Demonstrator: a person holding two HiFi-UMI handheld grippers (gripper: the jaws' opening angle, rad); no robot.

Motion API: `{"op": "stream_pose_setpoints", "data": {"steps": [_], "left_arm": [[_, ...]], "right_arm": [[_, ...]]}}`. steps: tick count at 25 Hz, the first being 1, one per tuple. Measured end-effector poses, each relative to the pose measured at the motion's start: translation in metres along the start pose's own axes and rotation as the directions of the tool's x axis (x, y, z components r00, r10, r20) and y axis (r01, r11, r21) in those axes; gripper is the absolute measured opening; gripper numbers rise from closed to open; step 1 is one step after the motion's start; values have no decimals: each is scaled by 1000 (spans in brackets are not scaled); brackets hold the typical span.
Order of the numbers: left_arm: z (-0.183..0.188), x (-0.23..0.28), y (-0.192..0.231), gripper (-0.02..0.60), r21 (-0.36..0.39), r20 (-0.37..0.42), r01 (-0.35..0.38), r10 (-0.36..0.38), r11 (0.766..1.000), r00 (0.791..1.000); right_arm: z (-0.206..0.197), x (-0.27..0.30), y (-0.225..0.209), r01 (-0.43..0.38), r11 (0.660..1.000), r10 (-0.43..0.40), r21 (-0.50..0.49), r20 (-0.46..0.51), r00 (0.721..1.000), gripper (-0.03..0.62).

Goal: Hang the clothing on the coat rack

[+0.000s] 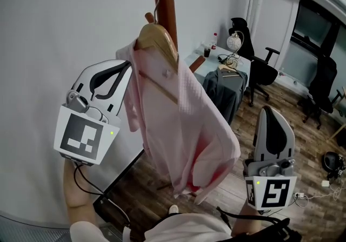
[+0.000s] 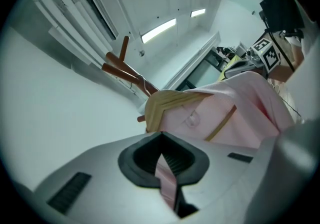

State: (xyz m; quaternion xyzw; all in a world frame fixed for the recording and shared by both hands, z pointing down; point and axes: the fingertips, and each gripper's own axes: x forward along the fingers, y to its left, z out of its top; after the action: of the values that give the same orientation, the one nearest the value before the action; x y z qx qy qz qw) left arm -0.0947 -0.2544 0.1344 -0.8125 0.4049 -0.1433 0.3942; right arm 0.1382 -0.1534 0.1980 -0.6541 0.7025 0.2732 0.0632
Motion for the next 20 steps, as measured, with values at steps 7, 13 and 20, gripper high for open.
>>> {"op": "stream_pose_setpoints", "data": {"steps": [7,13,20], "left_arm": [[2,-7,-19,14,-39,48,-20,22,999,999],[-12,-13,-43,14,-229,66,-69,86,971,994],[-20,-11,-57,14,-326,81,-105,139,939,987]], "right_arm": [[2,0,0,19,1000,-19,-7,12,1000,18],[-1,-2,2,23,1000,-23,-8,13,1000,18],[-6,0,5,24,999,-24,-35,8,1000,18]]}}
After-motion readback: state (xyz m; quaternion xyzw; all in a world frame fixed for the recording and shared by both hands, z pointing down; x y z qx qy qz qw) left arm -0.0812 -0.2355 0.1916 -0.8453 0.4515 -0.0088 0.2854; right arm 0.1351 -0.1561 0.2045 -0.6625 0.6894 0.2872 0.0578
